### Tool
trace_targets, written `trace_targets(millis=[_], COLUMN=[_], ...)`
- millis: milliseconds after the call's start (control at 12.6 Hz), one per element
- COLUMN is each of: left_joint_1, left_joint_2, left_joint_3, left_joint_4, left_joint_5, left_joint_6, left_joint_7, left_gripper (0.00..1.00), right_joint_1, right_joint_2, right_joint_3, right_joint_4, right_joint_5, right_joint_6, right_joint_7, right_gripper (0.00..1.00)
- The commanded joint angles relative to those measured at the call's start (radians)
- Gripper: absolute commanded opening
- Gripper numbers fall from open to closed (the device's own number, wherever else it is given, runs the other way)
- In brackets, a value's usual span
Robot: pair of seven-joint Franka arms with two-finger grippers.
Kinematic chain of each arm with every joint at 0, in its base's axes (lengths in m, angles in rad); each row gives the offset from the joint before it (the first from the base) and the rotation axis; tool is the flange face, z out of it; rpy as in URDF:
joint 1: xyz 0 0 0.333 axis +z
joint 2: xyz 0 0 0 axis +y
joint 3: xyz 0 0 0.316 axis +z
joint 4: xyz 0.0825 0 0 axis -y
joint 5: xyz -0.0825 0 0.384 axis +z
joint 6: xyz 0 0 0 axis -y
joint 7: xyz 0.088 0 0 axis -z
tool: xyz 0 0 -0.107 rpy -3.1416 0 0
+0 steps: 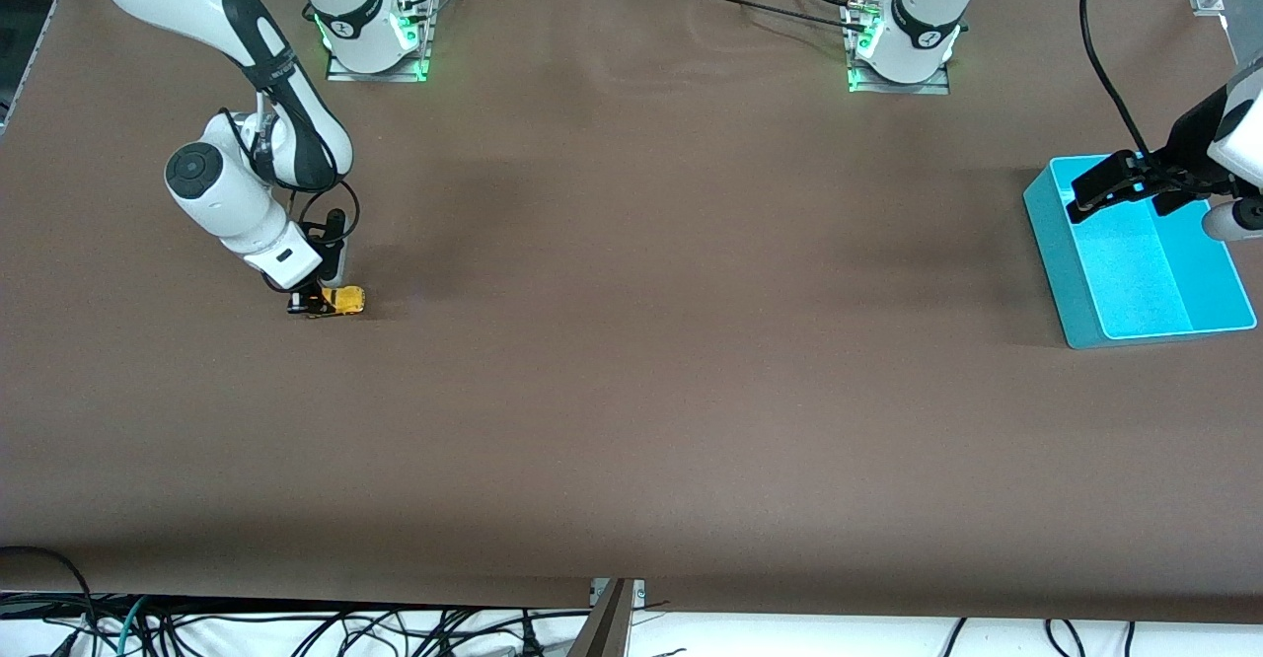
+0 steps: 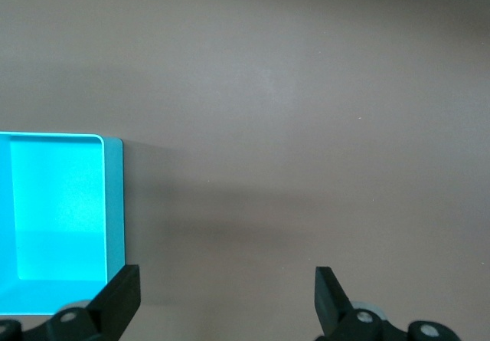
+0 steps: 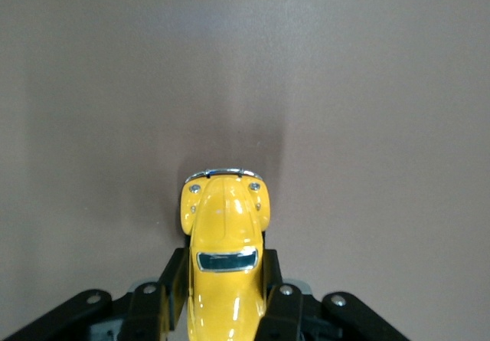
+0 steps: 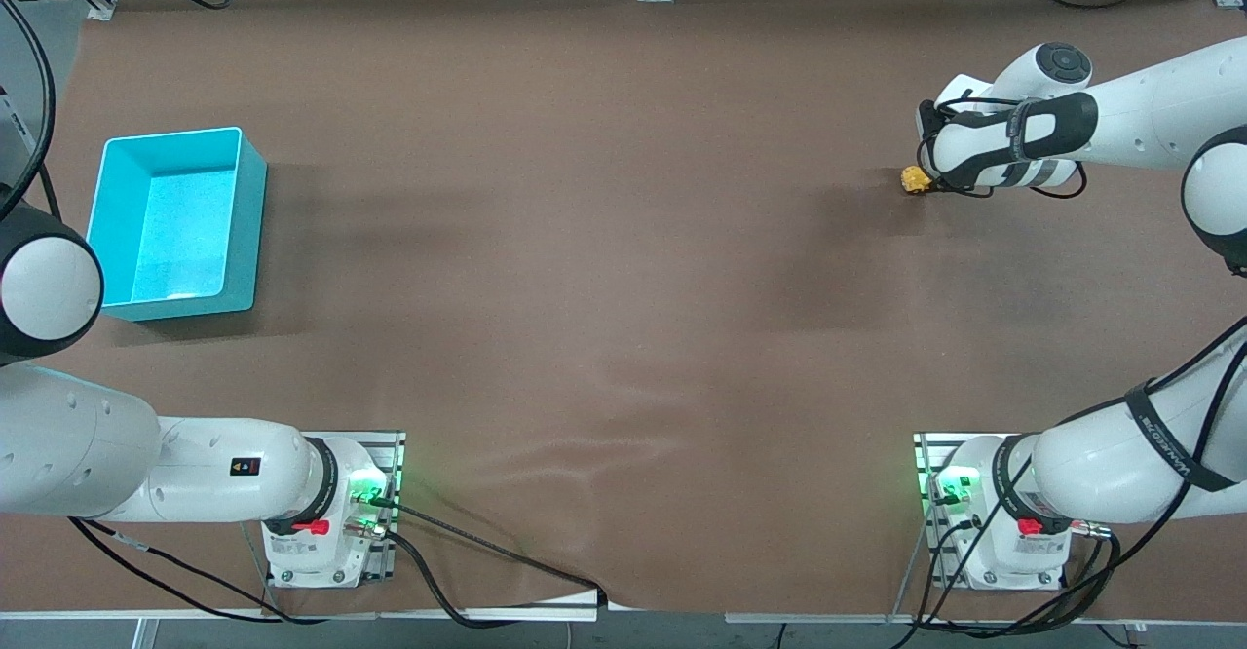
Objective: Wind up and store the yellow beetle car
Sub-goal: 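Drag the yellow car backward along the table with the right gripper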
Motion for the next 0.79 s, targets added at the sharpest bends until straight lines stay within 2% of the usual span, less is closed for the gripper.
trace_targets(millis=[0, 714], left_joint_1=[-0.002, -0.002], left_joint_2=[0.013, 0.013], left_joint_3=[0.003, 0.003], left_joint_4=[0.028, 0.028], left_joint_5=[-0.019, -0.019], left_joint_6=[-0.007, -0.007], left_joint_7=[0.014, 0.014], left_gripper=[1.00, 1.00], right_joint_1=[-0.064, -0.258], right_joint_2=[0.059, 0.126], right_joint_3=[0.005, 0.006], right_joint_4=[0.013, 0.088], right_joint_5=[0.017, 0.018], right_joint_6=[0.010, 0.009], right_joint_7=[-0.034, -0.257], right_gripper=[0.19, 0.21])
